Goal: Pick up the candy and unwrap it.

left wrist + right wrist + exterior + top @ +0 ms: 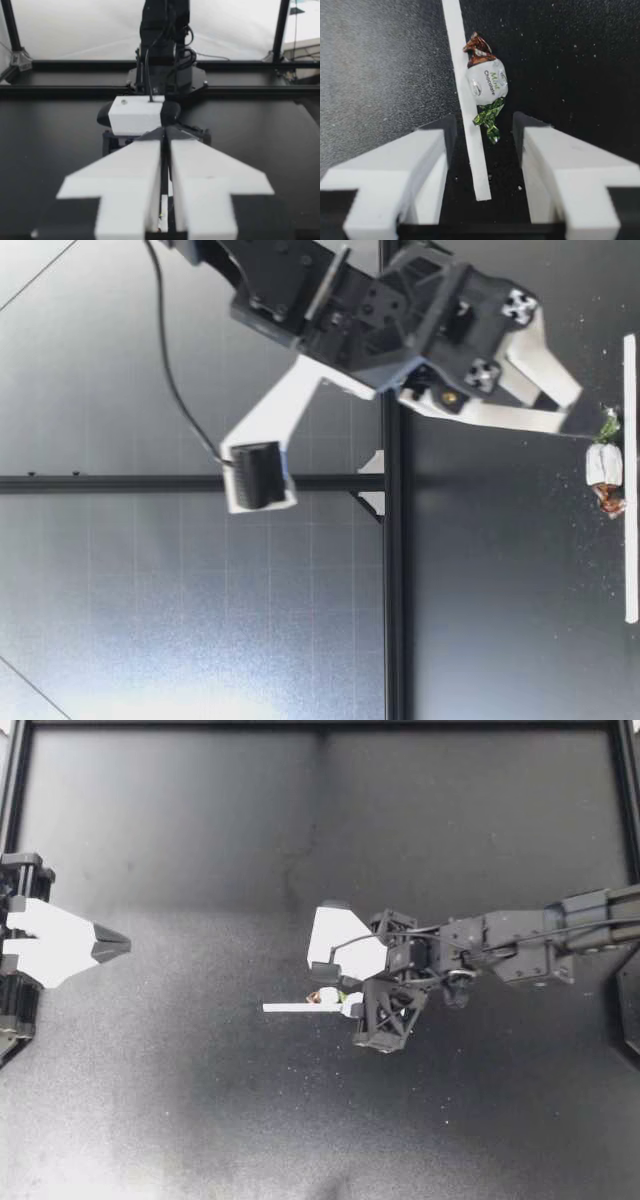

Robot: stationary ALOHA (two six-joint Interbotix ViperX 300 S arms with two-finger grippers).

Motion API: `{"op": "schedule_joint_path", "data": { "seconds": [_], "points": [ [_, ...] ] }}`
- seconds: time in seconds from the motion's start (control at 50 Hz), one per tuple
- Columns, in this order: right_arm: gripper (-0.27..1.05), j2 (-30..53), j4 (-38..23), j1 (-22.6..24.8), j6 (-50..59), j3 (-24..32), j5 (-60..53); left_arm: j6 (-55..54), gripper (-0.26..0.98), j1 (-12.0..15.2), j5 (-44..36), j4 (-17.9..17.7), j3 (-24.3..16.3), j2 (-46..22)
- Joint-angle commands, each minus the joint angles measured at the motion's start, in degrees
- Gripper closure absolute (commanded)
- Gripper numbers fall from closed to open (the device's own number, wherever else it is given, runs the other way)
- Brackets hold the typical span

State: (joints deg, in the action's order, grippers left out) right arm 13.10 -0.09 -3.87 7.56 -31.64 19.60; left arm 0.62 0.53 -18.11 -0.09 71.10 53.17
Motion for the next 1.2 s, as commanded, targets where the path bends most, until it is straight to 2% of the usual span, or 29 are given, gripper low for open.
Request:
{"op": "schedule_joint_path", "data": {
  "seconds": [0.0,0.5,0.62,0.76,0.86,0.98,1.18],
  "points": [
    [0.31,-0.44,0.00,-1.05,0.09,1.14,-0.18,-0.09,0.78,0.18,-0.53,-0.09,-0.62,-0.35],
    [0.34,2.55,0.09,-1.41,1.67,2.37,-0.09,-0.09,0.78,0.09,-0.53,-0.09,-0.09,-0.35],
    [0.48,2.72,0.09,-1.23,1.49,2.37,0.44,-0.09,0.78,0.09,-0.53,-0.09,0.09,-0.35],
    [0.79,2.55,0.00,-0.97,1.05,2.64,1.32,0.00,0.78,0.18,-0.53,-0.09,0.26,-0.35],
    [0.94,2.11,-0.09,-0.53,0.79,2.55,0.97,0.00,0.78,0.09,-0.53,-0.09,0.35,-0.35],
    [1.01,1.41,-0.18,-0.18,0.79,2.46,0.44,-0.09,0.78,0.09,-0.53,-0.09,0.70,-0.35],
    [1.01,-1.93,-0.18,-0.09,0.79,1.58,-1.41,-0.53,0.78,0.09,-0.53,-0.09,0.79,-1.93]
  ]
}}
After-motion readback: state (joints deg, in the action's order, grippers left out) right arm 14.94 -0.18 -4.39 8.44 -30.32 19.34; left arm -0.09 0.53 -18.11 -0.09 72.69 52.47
